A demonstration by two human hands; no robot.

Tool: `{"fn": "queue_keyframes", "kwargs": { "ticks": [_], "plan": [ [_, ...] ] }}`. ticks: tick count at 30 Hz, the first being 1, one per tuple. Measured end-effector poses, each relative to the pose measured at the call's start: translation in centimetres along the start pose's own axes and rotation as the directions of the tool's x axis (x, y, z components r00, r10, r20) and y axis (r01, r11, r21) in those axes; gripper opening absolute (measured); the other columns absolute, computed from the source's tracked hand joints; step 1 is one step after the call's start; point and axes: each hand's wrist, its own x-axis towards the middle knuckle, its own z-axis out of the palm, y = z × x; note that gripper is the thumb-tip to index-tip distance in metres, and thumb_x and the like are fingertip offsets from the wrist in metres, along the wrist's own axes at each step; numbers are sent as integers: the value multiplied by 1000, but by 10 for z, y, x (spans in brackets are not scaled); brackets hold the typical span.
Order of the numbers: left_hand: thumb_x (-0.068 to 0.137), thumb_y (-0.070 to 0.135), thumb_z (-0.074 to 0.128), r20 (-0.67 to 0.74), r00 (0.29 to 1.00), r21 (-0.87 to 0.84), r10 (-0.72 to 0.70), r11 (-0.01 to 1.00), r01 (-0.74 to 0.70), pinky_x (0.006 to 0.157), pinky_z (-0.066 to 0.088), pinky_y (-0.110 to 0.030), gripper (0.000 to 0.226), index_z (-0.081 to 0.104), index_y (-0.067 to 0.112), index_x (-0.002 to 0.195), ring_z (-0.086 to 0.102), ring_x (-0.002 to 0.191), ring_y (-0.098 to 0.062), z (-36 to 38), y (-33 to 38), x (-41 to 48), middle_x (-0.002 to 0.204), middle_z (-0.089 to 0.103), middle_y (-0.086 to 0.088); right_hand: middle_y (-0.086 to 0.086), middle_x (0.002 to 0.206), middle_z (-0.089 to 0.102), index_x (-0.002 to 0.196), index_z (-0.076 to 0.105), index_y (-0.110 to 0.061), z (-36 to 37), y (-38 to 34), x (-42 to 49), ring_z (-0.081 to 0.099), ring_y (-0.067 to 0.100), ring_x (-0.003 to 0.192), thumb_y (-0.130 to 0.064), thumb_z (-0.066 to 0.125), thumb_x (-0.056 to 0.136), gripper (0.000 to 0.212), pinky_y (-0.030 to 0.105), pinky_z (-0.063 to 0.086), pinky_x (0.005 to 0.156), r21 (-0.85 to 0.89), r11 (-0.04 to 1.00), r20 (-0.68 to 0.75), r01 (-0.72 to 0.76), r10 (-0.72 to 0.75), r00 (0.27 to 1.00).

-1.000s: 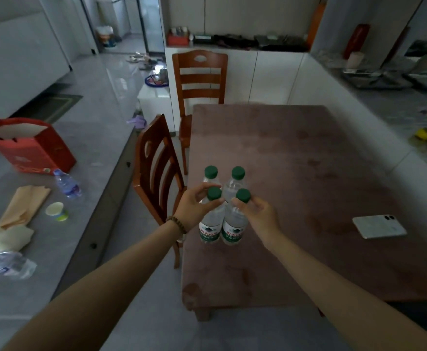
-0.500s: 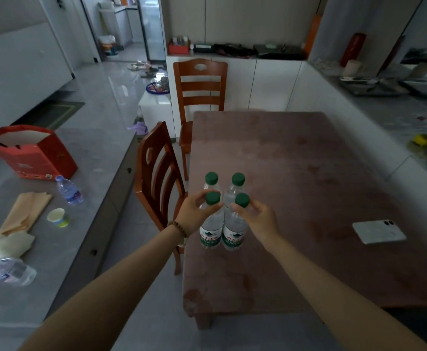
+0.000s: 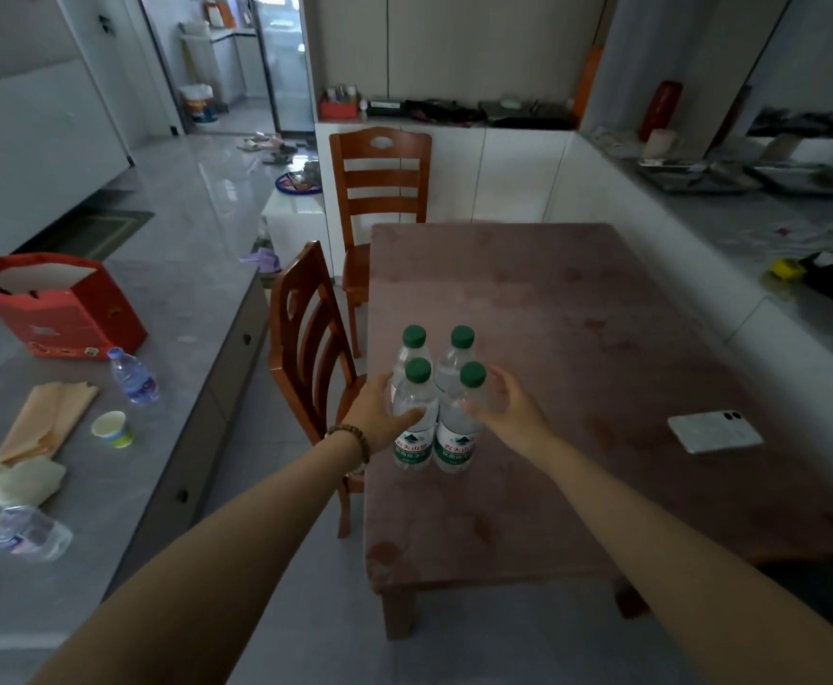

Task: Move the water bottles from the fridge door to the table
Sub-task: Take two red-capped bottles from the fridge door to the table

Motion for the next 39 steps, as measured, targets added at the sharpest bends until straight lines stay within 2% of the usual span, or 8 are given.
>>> {"fn": "queue_keyframes", "kwargs": {
  "ticks": [4, 8, 14, 20, 23, 27, 33, 39],
  "plan": [
    [87, 47, 54, 167, 985, 342, -42, 940, -18, 89, 50, -37, 55, 52, 6, 122, 59, 105, -33, -9, -1, -19, 119, 60, -18, 8, 144, 44, 138, 40, -12, -24, 4, -40, 46, 22, 127, -36, 70, 81, 68, 31, 39, 100, -160, 974, 84, -162, 177, 981],
    [90, 53, 42, 291, 956, 482, -24, 867, -125, 91, 49, -39, 53, 61, 9, 114, 60, 103, -30, -9, -4, -46, 114, 65, -14, 6, 147, 40, 142, 35, -13, -42, 6, -106, 42, 20, 130, -44, 62, 85, 70, 24, 33, 102, -418, 844, 229, -337, 457, 859],
    [92, 33, 52, 383, 906, 359, 180, 875, -326, 103, 39, -35, 44, 50, 12, 130, 49, 123, -27, -8, -17, -86, 135, 53, -9, 4, 150, 34, 144, 32, -15, -33, -19, -239, 35, 19, 135, -47, 53, 90, 66, 28, 26, 112, -505, 740, 23, -445, 527, 850],
    [91, 48, 44, 602, 731, 362, 320, 707, -608, 108, 34, -32, 53, 46, 19, 136, 42, 130, -24, 14, -2, -184, 144, 45, -6, 2, 154, 26, 145, 30, -18, -22, -56, -434, 27, 21, 139, -52, 47, 91, 67, 34, 25, 114, -552, 514, -185, -657, 693, 697],
    [93, 47, 42, 689, 614, 302, 386, 617, -727, 106, 34, -31, 50, 52, 13, 128, 45, 127, -25, 33, 29, -256, 138, 49, -10, 1, 152, 31, 144, 31, -19, -21, -81, -534, 33, 20, 136, -50, 48, 91, 64, 30, 28, 111, -443, 492, -332, -750, 687, 647],
    [91, 51, 42, 739, 426, 175, 522, 462, -869, 86, 48, -35, 40, 60, 15, 96, 60, 97, -23, 40, 83, -371, 101, 64, -6, 0, 152, 32, 144, 31, -24, -21, -122, -655, 35, 19, 136, -49, 53, 89, 64, 31, 29, 111, -244, 551, -533, -798, 612, 585],
    [90, 55, 40, 616, 270, 46, 740, 309, -950, 94, 47, -36, 53, 46, 21, 130, 53, 117, -22, 18, 155, -535, 133, 52, -1, 1, 147, 39, 142, 33, -25, -18, -200, -799, 40, 20, 131, -43, 58, 88, 62, 21, 29, 97, -234, 607, -749, -760, 385, 539],
    [88, 60, 39, 481, 162, -4, 862, 187, -982, 96, 45, -43, 65, 36, 18, 138, 48, 122, -24, -15, 179, -694, 138, 48, -4, 3, 150, 35, 144, 30, -26, -6, -257, -946, 40, 23, 132, -41, 62, 86, 68, 35, 31, 110, -264, 590, -827, -763, 268, 494]
  ]
}}
